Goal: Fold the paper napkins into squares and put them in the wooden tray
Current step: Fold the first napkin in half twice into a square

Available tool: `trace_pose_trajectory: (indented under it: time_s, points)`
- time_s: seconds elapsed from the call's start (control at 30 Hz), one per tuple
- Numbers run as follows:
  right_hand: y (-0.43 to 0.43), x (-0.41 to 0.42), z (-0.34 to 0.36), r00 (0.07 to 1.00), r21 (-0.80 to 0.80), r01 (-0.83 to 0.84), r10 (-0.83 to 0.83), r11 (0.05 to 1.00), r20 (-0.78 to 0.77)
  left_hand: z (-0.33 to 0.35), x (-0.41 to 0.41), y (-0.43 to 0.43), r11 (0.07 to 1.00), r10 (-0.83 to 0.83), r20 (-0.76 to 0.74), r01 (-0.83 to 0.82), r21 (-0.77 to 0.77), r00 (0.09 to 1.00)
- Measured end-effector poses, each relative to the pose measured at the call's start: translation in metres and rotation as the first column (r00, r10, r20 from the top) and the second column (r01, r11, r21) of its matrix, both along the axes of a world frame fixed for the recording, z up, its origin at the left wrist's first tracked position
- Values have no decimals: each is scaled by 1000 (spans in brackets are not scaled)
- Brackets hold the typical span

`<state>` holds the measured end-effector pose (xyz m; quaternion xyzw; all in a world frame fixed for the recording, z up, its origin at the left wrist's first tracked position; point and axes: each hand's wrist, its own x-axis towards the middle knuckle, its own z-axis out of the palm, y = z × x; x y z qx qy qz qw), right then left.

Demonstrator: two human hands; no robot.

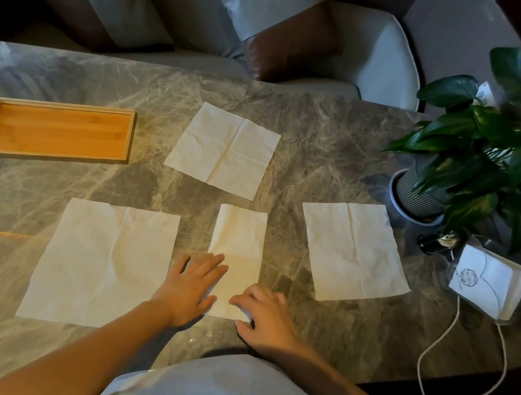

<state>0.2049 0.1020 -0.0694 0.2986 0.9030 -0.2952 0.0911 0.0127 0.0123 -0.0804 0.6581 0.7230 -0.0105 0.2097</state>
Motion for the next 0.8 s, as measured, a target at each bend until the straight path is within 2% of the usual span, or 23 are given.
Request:
trace_pose_trajectory:
  time_s: [0.07, 0.17, 0.43, 0.53, 0.67, 0.73, 0.8]
  points:
    - [6, 6, -3, 999, 39, -36, 36, 999, 0, -1, -4, -4, 1000, -4, 21, 4, 5, 1000]
    - [11, 12, -7, 1000, 22, -15, 15, 1000, -1, -2, -11, -12, 1000, 10, 131, -11, 2, 991]
    - [6, -5, -6, 969, -35, 234, -237, 971, -76, 3, -17, -19, 1000, 22, 239, -22, -4, 971]
    - [5, -7, -4, 949, -67, 266, -274, 962, -154, 2, -14, -21, 998, 48, 243, -58, 33, 969]
    - [2, -5, 3, 925, -75, 179, -194, 981, -327, 4, -9, -17, 983, 138, 280, -166, 79, 950]
    - [3, -4, 6, 935, -61, 152, -163, 987, -314, 10, -5, -9, 950, 253, 363, -301, 83, 897]
    - [6, 1, 5, 960, -127, 138, -164, 982, -227, 16, -4, -3, 915, 339, 416, -399, 63, 844]
